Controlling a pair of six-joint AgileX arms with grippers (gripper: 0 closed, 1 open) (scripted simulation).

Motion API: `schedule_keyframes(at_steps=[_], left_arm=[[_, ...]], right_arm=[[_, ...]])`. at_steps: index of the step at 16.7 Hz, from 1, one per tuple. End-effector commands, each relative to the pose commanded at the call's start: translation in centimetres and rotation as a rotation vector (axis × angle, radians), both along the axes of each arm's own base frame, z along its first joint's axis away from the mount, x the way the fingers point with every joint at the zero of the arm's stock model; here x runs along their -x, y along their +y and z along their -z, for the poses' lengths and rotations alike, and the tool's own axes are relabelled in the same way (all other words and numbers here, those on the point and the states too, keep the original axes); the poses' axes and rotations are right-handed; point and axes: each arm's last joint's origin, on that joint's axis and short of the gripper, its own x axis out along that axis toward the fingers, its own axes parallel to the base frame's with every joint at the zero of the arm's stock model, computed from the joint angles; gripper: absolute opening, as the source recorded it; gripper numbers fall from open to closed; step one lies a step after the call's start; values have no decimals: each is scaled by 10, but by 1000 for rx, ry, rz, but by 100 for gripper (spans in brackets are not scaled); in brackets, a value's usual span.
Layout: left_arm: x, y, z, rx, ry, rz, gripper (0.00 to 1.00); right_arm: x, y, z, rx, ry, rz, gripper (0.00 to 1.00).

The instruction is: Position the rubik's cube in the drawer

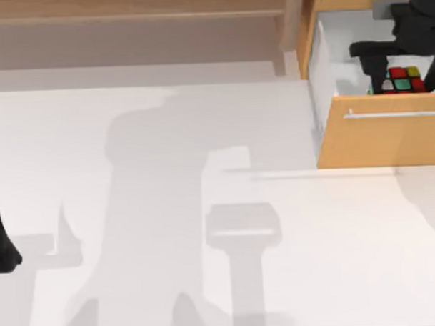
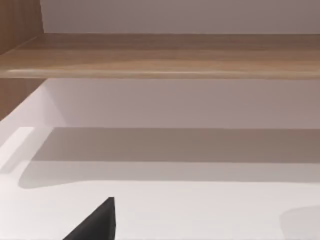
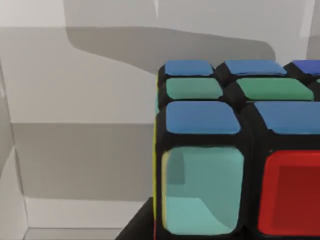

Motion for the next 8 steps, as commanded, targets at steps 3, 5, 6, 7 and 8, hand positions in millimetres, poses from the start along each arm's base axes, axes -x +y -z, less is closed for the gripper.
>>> schedule_keyframes(at_steps=[3, 5, 6, 7, 8], left_arm=[[0, 0, 0, 0, 0, 0, 100], [0, 0, 0, 0, 0, 0, 100], [0, 0, 0, 0, 0, 0, 100], [0, 0, 0, 0, 0, 0, 100], [0, 0, 0, 0, 0, 0, 100]], right_arm=[[0, 0, 0, 0, 0, 0, 45], [0, 0, 0, 0, 0, 0, 60], [0, 0, 0, 0, 0, 0, 68], [0, 0, 0, 0, 0, 0, 75], [0, 0, 0, 0, 0, 0, 83]])
